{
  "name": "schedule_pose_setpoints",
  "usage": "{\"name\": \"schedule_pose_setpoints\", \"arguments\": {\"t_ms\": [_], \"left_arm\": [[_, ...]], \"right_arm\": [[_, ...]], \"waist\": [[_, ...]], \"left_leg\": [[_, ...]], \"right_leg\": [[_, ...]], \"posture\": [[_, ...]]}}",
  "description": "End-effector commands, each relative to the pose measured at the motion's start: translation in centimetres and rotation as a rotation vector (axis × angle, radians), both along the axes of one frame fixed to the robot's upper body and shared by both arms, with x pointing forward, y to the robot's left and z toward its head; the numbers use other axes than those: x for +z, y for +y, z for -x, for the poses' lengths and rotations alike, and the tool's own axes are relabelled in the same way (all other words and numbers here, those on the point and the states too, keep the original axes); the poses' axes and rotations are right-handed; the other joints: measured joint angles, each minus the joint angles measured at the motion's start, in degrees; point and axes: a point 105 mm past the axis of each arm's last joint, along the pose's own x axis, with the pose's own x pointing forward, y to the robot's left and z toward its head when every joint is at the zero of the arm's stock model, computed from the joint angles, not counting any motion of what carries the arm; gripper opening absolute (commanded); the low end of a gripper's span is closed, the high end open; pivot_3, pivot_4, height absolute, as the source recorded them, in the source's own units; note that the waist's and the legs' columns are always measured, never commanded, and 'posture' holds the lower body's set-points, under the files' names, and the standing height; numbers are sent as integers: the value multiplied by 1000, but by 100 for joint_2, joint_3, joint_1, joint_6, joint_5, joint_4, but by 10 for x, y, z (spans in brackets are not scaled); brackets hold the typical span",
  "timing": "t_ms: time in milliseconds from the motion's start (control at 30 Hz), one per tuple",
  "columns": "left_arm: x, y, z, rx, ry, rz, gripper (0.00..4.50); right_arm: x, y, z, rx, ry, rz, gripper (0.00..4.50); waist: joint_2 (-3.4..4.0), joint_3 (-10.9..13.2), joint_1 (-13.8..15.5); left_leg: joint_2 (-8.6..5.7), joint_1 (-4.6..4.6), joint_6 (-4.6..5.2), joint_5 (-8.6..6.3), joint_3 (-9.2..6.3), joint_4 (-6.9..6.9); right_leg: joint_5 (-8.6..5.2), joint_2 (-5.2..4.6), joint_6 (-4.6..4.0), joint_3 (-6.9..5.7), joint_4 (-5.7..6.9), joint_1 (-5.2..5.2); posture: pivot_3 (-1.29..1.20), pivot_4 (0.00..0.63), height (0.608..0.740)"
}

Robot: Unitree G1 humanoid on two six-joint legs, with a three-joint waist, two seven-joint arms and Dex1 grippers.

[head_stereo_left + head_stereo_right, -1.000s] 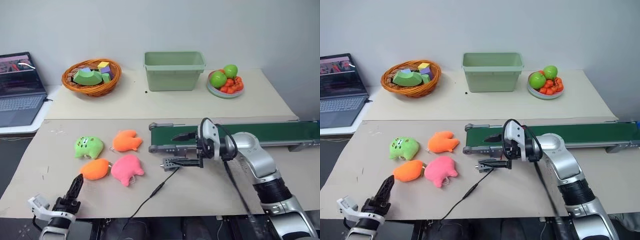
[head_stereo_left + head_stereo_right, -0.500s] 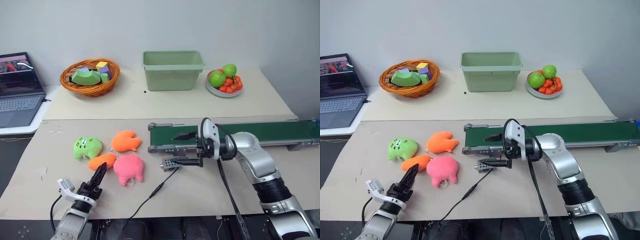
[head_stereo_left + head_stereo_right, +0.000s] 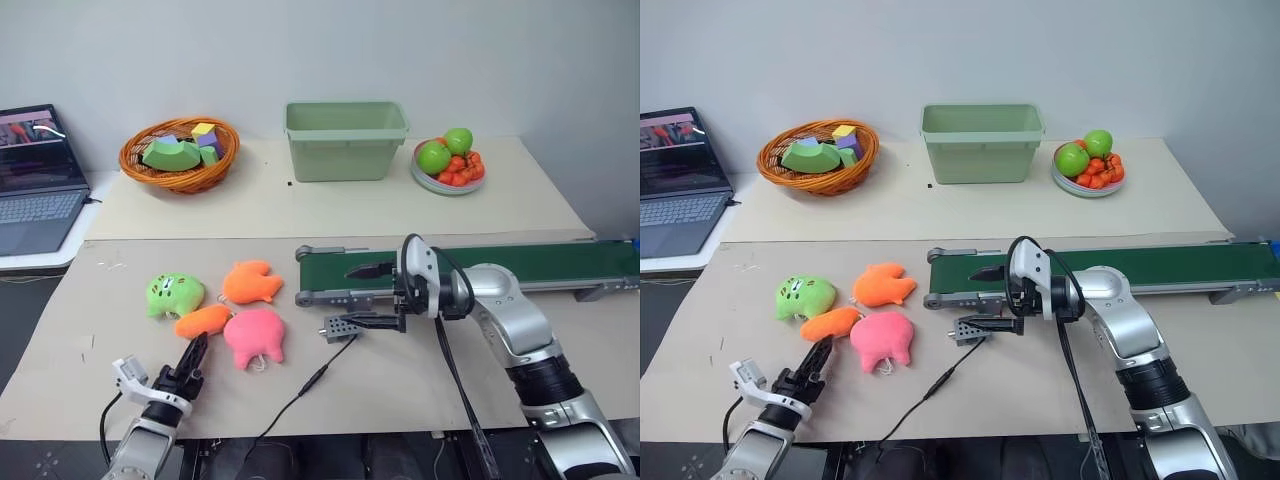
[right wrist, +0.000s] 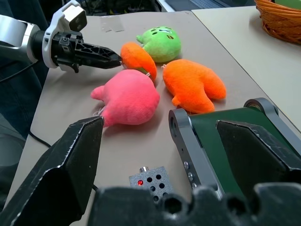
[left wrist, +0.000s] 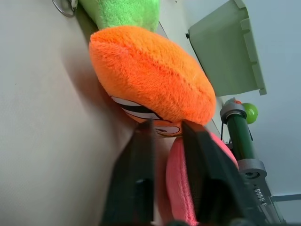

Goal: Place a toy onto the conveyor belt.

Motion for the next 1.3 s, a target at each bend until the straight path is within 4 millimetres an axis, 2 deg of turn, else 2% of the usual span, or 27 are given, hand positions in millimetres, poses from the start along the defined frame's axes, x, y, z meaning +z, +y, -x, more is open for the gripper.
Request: {"name": "schedule_pose_setpoints", "arguments": {"t_ms": [33, 300, 433, 600, 667, 767, 1000, 1300], "left_arm": [[5, 0, -1, 6, -12, 23, 269], [0, -2, -1, 21, -1, 31, 269], [2, -4, -1, 17, -21, 35, 1309], [0, -1, -2, 49, -17, 65, 3283], [-1, 5, -3, 96, -16, 110, 3889], [-3, 12, -4, 164, -12, 193, 3889], [-14, 8, -6, 224, 31, 303, 3889], [-18, 7, -5, 237, 47, 328, 3889]], "right_arm": [[12, -2, -1, -4, -56, -15, 4500], [13, -3, -4, -20, -66, -11, 4500], [13, -4, -6, -25, -72, -8, 4500], [14, -5, -7, -29, -75, -7, 4500], [15, -6, -7, -34, -75, -7, 4500], [14, -8, -8, -37, -76, 1, 4500], [16, -10, -10, -46, -82, 0, 4500], [22, -12, -13, -57, -94, -18, 4500]], "waist": [[0, 0, 0], [0, 0, 0], [0, 0, 1], [-1, 1, 2], [-1, 1, 5], [-1, 1, 5], [0, 1, 9], [3, 1, 13]], "left_leg": [[0, 0, 0, 0, 0, 0], [0, 0, -1, 0, 0, 0], [1, -2, -1, 0, 0, -1], [1, -4, -1, -1, 0, -1], [1, -4, 0, -1, 0, -1], [2, -4, -1, -1, -1, -2], [5, -3, -4, -2, -1, -4], [5, -2, -4, -2, -1, -4]], "right_leg": [[0, 0, 0, 0, 0, 0], [0, 0, 0, 0, -1, 0], [0, 0, 0, 0, -5, 0], [0, 1, 0, 0, -8, 0], [0, 1, 0, 0, -9, 0], [0, 1, 0, -1, -10, -1], [0, 5, 0, 0, -15, 1], [0, 5, 0, 0, -15, 4]], "posture": [[0, 150, 740], [0, 150, 740], [0, 150, 740], [0, 150, 740], [0, 150, 740], [0, 150, 740], [0, 150, 740], [0, 150, 740]]}}
